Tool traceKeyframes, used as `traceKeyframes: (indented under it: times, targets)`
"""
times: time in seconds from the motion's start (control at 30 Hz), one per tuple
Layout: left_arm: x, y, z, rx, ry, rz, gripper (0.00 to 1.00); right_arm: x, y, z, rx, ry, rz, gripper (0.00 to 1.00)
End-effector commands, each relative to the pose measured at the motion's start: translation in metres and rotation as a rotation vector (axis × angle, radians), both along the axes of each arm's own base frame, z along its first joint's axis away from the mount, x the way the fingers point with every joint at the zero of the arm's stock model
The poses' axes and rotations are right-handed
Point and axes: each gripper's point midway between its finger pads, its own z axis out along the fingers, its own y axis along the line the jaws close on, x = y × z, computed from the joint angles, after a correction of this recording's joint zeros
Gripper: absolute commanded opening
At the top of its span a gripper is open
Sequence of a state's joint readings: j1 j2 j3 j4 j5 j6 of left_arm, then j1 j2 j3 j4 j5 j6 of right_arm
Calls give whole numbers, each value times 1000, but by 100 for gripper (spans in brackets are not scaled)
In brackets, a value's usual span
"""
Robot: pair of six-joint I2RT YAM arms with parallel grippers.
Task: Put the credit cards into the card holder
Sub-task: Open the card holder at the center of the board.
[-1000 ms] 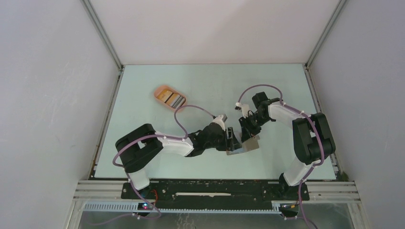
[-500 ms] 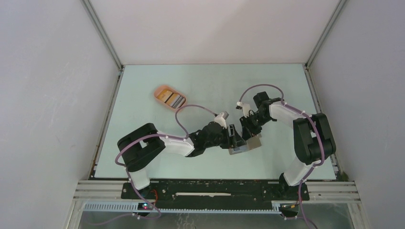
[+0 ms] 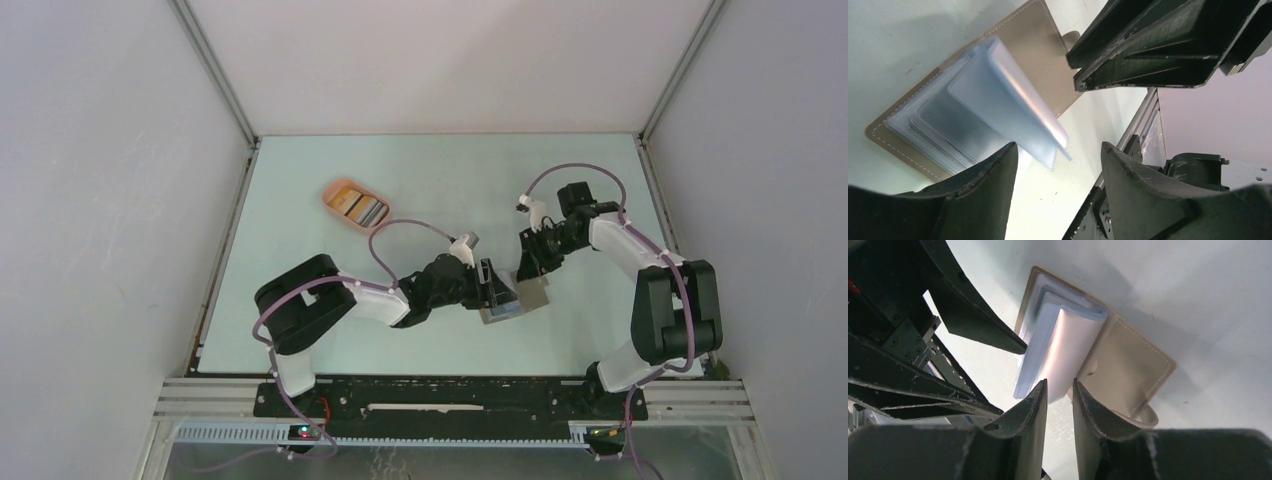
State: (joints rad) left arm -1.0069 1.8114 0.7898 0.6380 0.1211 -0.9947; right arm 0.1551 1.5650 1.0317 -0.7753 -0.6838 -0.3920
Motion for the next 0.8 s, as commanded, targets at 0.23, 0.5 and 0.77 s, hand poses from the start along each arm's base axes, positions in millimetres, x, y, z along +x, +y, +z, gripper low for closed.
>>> traceKeyframes:
  times: [0.23, 0.5, 0.77]
  targets:
    - [15, -31, 24, -81, -60, -65, 67, 30, -34, 3, -23, -59, -113, 39]
    - [19, -45, 20, -82, -58, -108, 68, 37, -45, -8, -43, -42, -152, 42]
    - [25, -53, 11, -53, -49, -127, 67, 39, -44, -18, -33, 8, -162, 41]
